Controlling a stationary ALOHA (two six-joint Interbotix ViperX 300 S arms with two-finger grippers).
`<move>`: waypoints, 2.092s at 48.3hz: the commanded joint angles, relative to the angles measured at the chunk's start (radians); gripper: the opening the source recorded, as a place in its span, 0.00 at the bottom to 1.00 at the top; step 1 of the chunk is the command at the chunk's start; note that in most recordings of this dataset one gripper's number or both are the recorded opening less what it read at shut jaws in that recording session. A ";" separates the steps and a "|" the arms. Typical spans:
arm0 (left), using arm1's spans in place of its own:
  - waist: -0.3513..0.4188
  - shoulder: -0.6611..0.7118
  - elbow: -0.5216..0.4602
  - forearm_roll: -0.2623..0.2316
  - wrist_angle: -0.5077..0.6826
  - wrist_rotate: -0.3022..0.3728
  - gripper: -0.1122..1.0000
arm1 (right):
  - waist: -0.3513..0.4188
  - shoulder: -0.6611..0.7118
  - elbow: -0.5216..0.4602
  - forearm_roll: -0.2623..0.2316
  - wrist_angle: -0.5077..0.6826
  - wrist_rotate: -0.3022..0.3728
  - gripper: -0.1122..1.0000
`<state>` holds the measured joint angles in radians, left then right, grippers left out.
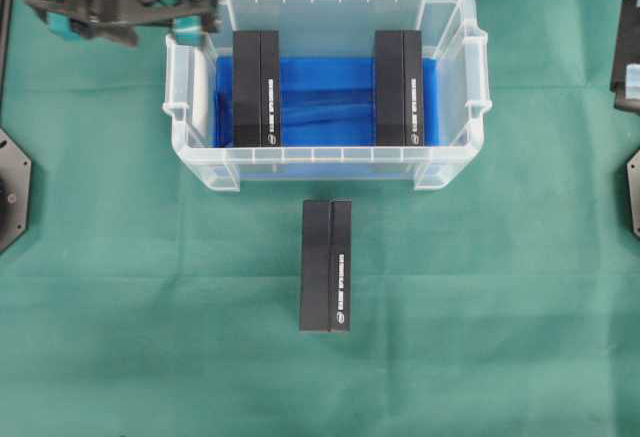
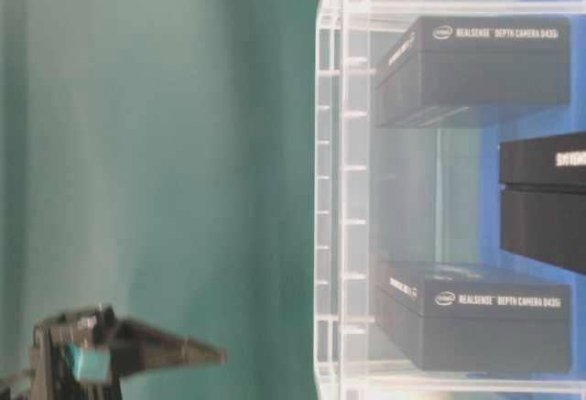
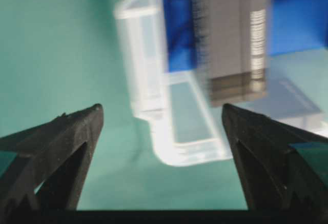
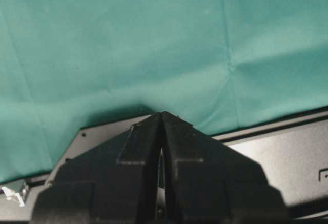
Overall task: Take the box out of the case with the left arm.
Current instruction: 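Move the open left gripper over the left black box in the case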
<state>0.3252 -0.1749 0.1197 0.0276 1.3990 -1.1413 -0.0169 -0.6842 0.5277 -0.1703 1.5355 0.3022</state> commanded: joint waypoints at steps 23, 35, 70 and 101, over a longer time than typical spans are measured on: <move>-0.081 0.215 -0.281 -0.003 -0.008 -0.002 0.95 | -0.002 -0.002 -0.006 -0.003 0.000 -0.003 0.12; -0.080 0.218 -0.279 -0.003 0.023 -0.005 0.95 | -0.002 -0.002 -0.006 -0.003 0.002 -0.002 0.12; -0.083 0.219 -0.278 -0.003 0.049 -0.018 0.95 | -0.002 -0.002 -0.006 -0.003 0.002 -0.002 0.12; -0.083 0.218 -0.278 -0.003 0.049 -0.020 0.95 | -0.002 -0.003 -0.006 -0.003 0.000 -0.002 0.12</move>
<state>0.2454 0.0583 -0.1381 0.0261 1.4481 -1.1597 -0.0169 -0.6857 0.5308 -0.1703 1.5355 0.3007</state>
